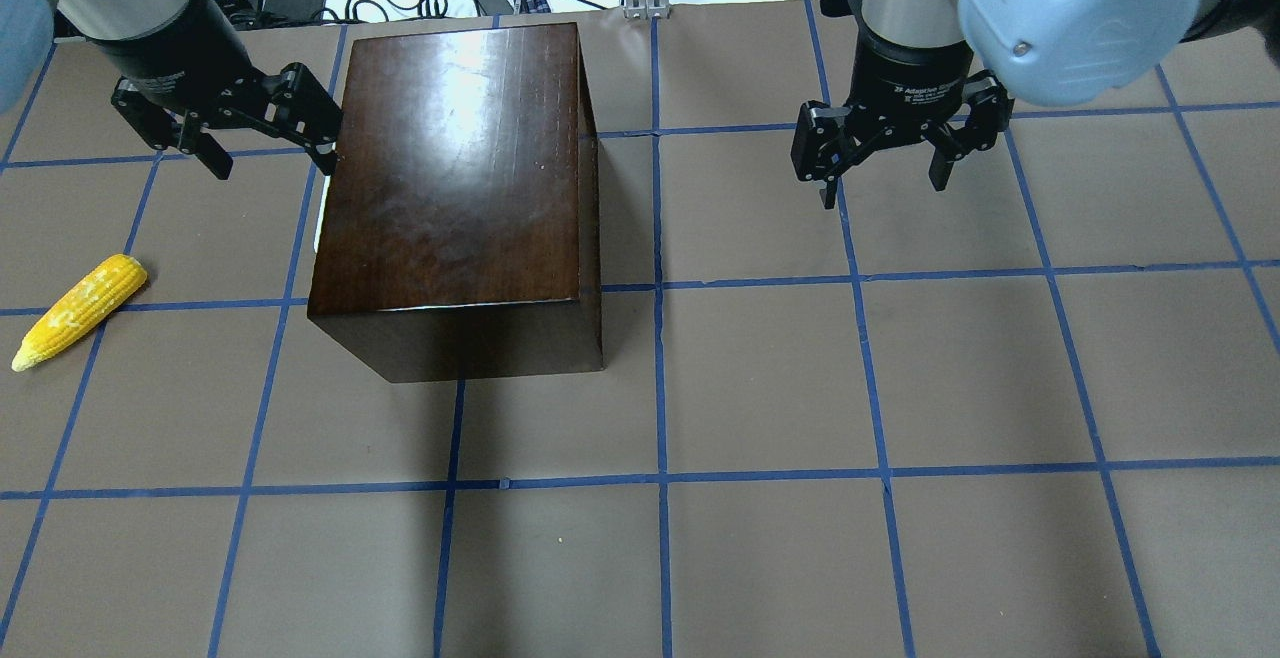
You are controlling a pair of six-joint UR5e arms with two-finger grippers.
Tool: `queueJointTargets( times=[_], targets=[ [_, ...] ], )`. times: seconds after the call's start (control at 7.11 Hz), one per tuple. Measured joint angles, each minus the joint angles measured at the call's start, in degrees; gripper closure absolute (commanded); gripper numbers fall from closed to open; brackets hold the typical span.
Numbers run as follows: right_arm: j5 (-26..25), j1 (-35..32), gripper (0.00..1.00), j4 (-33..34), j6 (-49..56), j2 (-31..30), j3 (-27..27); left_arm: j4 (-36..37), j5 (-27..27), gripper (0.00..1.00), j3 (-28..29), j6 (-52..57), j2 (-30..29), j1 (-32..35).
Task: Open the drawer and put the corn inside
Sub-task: 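Move the left gripper down to the white drawer handle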
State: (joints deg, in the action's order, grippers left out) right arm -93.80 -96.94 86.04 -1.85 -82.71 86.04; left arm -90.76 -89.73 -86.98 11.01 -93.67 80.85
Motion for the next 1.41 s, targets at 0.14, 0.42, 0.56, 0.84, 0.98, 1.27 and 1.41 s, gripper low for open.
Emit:
queueJointTargets(
  times=[0.14, 0.42, 0.56, 0.84, 0.98, 1.27, 1.41],
  targets=[
    [0.0, 0.0, 0.00, 0.0, 0.0, 0.0, 0.0, 0.9, 0.4, 0.00, 0.4, 3.1, -0.4, -2.6],
    [-0.1, 0.0, 0.00, 0.0, 0.0, 0.0, 0.0, 2.8, 0.9, 0.00, 1.0, 8.0, -1.8, -8.3],
    [0.0, 0.0, 0.00, 0.0, 0.0, 0.0, 0.0, 4.4, 0.9, 0.00, 1.0, 11.9, -2.7, -10.8],
    [0.0, 0.0, 0.00, 0.0, 0.0, 0.0, 0.0, 8.1, 3.9, 0.00, 0.9, 17.0, -5.7, -13.8],
    [0.0, 0.0, 0.00, 0.0, 0.0, 0.0, 0.0, 10.4, 6.7, 0.00, 0.7, 17.4, -7.7, -14.2],
    [-0.1, 0.0, 0.00, 0.0, 0.0, 0.0, 0.0, 13.4, 11.7, 0.00, 0.1, 17.1, -11.6, -14.5],
    [0.0, 0.0, 0.00, 0.0, 0.0, 0.0, 0.0, 13.7, 13.6, 0.00, -0.1, 16.7, -13.2, -14.5]
  ],
)
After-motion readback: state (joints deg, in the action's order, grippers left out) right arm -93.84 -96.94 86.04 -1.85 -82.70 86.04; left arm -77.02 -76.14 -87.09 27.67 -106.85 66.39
